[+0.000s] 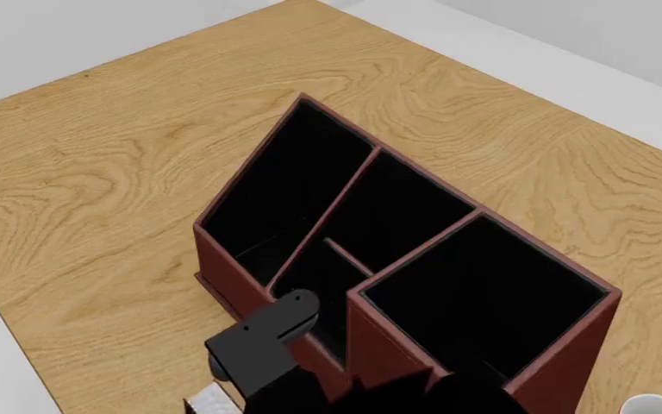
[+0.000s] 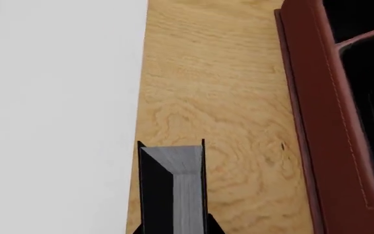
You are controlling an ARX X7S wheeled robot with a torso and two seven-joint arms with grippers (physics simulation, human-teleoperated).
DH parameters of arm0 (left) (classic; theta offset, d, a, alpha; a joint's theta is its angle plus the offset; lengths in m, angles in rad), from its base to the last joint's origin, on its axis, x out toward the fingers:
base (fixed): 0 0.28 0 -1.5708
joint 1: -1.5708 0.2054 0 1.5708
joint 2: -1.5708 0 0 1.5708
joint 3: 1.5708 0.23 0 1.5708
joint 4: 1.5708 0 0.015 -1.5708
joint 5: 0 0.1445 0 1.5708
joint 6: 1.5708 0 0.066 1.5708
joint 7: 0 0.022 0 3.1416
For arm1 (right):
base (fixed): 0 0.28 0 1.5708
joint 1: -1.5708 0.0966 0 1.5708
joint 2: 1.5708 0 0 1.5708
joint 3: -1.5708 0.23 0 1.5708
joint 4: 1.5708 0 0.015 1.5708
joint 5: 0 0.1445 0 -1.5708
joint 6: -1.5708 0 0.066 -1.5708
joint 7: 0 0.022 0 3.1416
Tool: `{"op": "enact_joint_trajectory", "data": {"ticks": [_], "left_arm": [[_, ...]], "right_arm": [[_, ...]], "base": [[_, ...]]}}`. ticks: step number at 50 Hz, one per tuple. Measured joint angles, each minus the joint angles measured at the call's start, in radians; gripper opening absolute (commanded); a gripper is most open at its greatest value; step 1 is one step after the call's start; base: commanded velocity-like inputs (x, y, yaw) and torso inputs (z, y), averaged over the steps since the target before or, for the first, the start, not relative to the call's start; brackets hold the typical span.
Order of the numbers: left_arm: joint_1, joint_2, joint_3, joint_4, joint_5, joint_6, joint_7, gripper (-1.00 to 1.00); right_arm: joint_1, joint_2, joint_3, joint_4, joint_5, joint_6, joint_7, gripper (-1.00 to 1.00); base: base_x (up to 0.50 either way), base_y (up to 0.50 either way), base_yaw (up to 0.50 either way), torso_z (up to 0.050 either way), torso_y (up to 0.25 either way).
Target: Pick up the book and place it in the right compartment of the caddy.
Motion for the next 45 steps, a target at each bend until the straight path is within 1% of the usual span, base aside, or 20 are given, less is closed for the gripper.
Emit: {"op": "enact_joint_trajectory", "data": {"ticks": [17,30,45], "left_arm": [[0.002,-0.004,-0.005,0.000,-0.007,0.003,-0.004,1.00],[0.005,-0.006,-0.006,0.002,-0.013,0.005,-0.006,1.00],[0.004,-0.009,-0.010,0.001,-0.023,0.007,-0.007,1.00]], "right_arm": [[0.075,0.018,0.062,-0.122,0.126,0.080,0.132,-1.00],[0.173,0.018,0.124,-0.158,0.265,0.138,0.253,-1.00],[0.279,0.022,0.173,-0.167,0.410,0.165,0.365,-1.00]], "base": [[0.00,0.00,0.00,0.000,0.001],[0.00,0.00,0.00,0.000,0.001],[0.00,0.00,0.00,0.000,0.001]]}}
